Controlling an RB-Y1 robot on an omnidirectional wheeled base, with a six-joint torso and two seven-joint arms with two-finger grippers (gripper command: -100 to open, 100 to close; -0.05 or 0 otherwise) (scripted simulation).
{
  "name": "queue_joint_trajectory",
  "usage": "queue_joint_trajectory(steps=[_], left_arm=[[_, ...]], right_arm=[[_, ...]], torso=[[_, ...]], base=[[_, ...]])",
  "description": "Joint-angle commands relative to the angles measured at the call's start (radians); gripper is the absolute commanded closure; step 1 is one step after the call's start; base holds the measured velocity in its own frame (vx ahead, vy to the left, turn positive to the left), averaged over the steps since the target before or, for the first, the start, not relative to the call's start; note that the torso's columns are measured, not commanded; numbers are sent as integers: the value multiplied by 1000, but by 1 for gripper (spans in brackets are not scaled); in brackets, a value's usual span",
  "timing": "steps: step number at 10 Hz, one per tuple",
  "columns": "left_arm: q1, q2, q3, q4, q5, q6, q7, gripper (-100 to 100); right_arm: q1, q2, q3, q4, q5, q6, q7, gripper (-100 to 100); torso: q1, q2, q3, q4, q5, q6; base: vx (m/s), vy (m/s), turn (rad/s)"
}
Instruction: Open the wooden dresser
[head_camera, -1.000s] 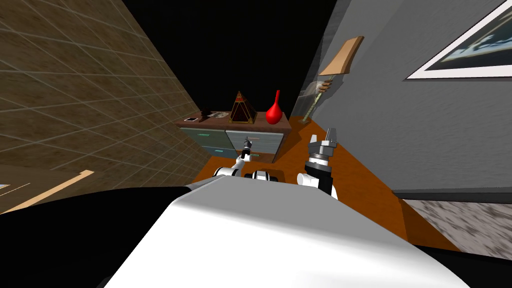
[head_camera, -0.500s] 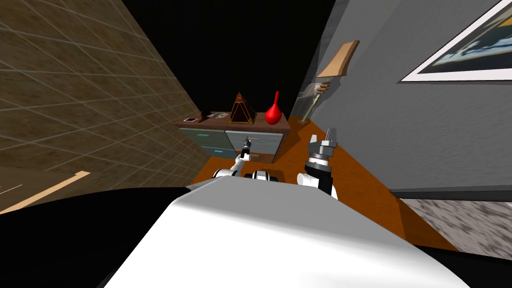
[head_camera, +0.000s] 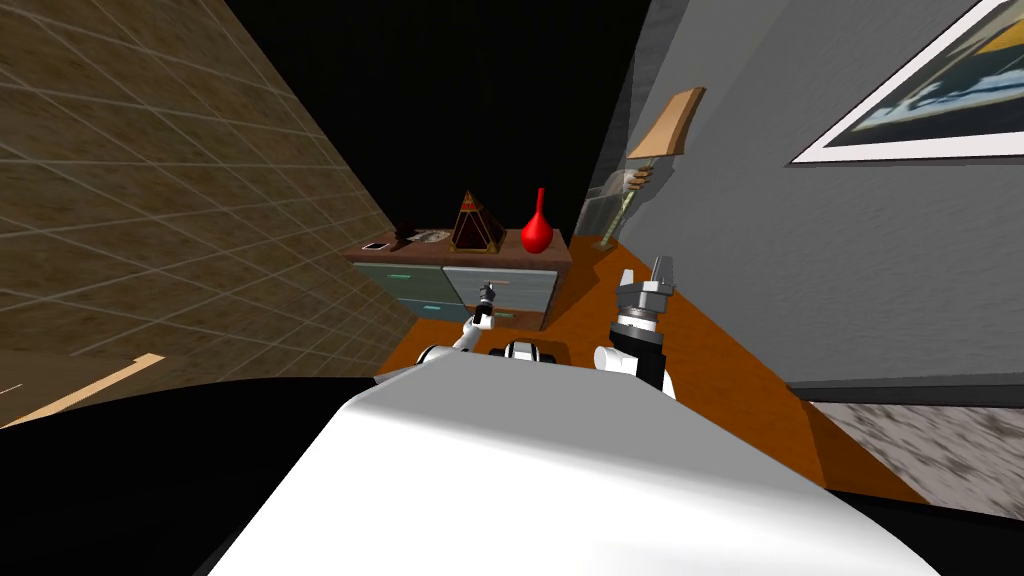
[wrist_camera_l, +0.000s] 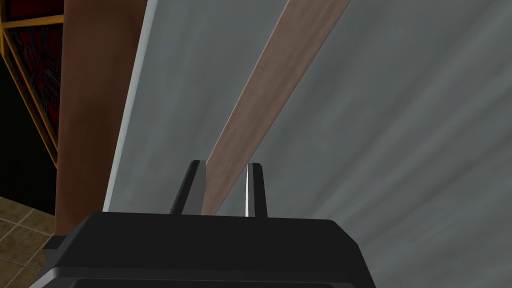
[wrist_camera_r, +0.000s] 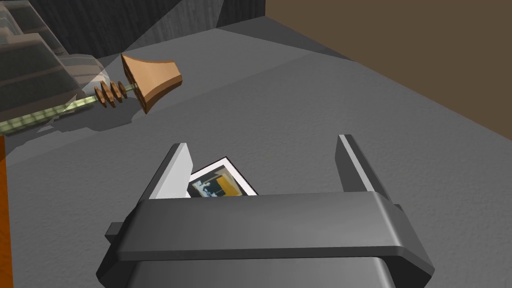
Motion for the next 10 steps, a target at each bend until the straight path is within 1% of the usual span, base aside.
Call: queue_joint_trajectory(steps=[1, 2, 3, 4, 5, 6, 7, 8, 9, 10], left_arm=[[58, 4, 1, -74, 0, 13, 2, 100], [58, 4, 1, -97, 0, 13, 2, 100], [58, 4, 1, -103, 0, 13, 2, 100], [108, 42, -17, -131, 8, 9, 36, 100], [129, 42, -17, -133, 8, 9, 36, 100], [163, 42, -17, -185, 8, 9, 36, 100], [212, 80, -34, -242, 15, 4, 70, 100], [257, 80, -34, -292, 15, 4, 70, 100], [269, 80, -34, -292, 15, 4, 70, 100], [304, 119, -52, -325, 23, 0, 104, 100]], right_arm=[[0, 0, 0, 0, 0, 0, 0, 0], [0, 0, 0, 0, 0, 0, 0, 0], [0, 0, 0, 0, 0, 0, 0, 0], [0, 0, 0, 0, 0, 0, 0, 0], [0, 0, 0, 0, 0, 0, 0, 0], [0, 0, 0, 0, 0, 0, 0, 0], [0, 0, 0, 0, 0, 0, 0, 0], [0, 0, 0, 0, 0, 0, 0, 0], [0, 0, 0, 0, 0, 0, 0, 0], [0, 0, 0, 0, 0, 0, 0, 0]], torso=[[-3, 6, 3, 3, -2, -2], [-8, 12, 6, 6, -3, 0], [-12, 15, 9, 8, -5, 0], [-13, 15, 9, 10, -6, 0], [-16, 10, 6, 9, -7, 0], [-14, 11, 6, 7, -6, 0], [-11, 15, 8, 7, -4, 1], [-13, 14, 8, 9, -6, 0], [-12, 15, 8, 9, -6, 1], [-10, 18, 10, 8, -4, 1]], base=[[10, 25, 21], [5, 17, 9], [-9, 3, -4], [103, -70, -53], [96, -83, -10], [42, -37, 7], [109, -90, -56], [106, -72, -6], [47, -18, 6], [85, -68, -59]])
